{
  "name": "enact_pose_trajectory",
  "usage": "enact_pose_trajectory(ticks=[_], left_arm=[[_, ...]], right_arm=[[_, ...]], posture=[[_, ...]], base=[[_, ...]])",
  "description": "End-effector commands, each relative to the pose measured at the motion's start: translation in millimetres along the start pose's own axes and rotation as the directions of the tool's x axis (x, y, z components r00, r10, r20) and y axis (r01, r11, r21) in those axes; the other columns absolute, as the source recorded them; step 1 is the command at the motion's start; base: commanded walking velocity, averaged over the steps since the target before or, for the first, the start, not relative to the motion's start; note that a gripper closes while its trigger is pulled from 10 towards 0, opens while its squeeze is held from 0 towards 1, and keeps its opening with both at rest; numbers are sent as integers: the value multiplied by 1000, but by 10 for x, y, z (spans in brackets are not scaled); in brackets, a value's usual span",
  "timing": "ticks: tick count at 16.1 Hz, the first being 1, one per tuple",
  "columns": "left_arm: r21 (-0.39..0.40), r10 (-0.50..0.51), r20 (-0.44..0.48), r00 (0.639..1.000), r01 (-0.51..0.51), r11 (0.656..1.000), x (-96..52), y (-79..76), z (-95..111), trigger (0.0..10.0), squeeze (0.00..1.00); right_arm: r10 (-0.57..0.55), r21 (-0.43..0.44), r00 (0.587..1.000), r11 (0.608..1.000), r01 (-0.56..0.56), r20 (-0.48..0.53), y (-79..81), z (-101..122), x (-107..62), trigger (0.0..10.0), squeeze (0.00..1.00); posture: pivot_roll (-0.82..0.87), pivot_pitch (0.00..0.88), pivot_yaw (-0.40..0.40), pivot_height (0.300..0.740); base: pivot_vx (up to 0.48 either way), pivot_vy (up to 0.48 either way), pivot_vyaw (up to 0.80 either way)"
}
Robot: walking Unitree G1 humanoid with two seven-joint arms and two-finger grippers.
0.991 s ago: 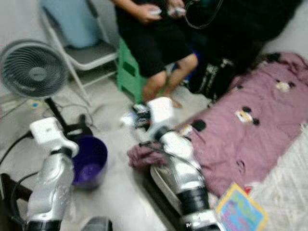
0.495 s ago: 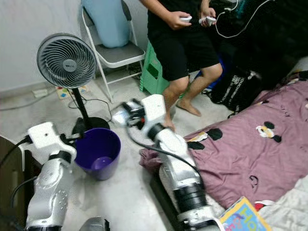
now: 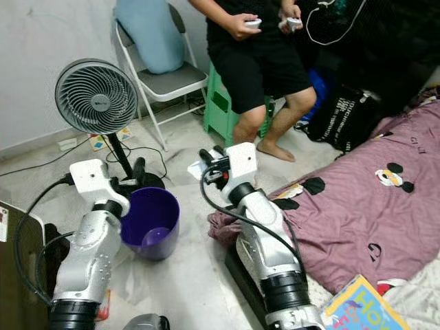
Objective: Clean up the room
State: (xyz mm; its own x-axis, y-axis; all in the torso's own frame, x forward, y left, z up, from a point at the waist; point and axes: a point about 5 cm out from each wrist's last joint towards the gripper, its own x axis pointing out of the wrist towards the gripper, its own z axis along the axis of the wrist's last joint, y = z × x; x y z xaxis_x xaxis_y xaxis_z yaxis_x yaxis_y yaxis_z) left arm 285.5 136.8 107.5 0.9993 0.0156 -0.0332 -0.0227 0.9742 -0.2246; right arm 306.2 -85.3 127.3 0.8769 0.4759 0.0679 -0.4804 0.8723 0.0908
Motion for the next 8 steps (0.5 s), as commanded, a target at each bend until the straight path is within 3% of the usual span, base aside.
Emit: enact_pose_trajectory(ticks=[1, 8], left_arm=[[12, -4, -10, 1000, 4, 1000, 8, 12, 3, 10000, 0], [-8, 17, 2, 1000, -17, 1000, -46, 93, 19, 10000, 0]], right_arm=[[11, -14, 999, 1000, -11, 35, 46, 71, 37, 10000, 0], [53, -1, 998, 999, -53, 28, 147, 51, 97, 10000, 0]], posture=[[-42, 0, 38, 740], [-7, 4, 1, 740]], base=[[0, 0, 794], [0, 0, 794]])
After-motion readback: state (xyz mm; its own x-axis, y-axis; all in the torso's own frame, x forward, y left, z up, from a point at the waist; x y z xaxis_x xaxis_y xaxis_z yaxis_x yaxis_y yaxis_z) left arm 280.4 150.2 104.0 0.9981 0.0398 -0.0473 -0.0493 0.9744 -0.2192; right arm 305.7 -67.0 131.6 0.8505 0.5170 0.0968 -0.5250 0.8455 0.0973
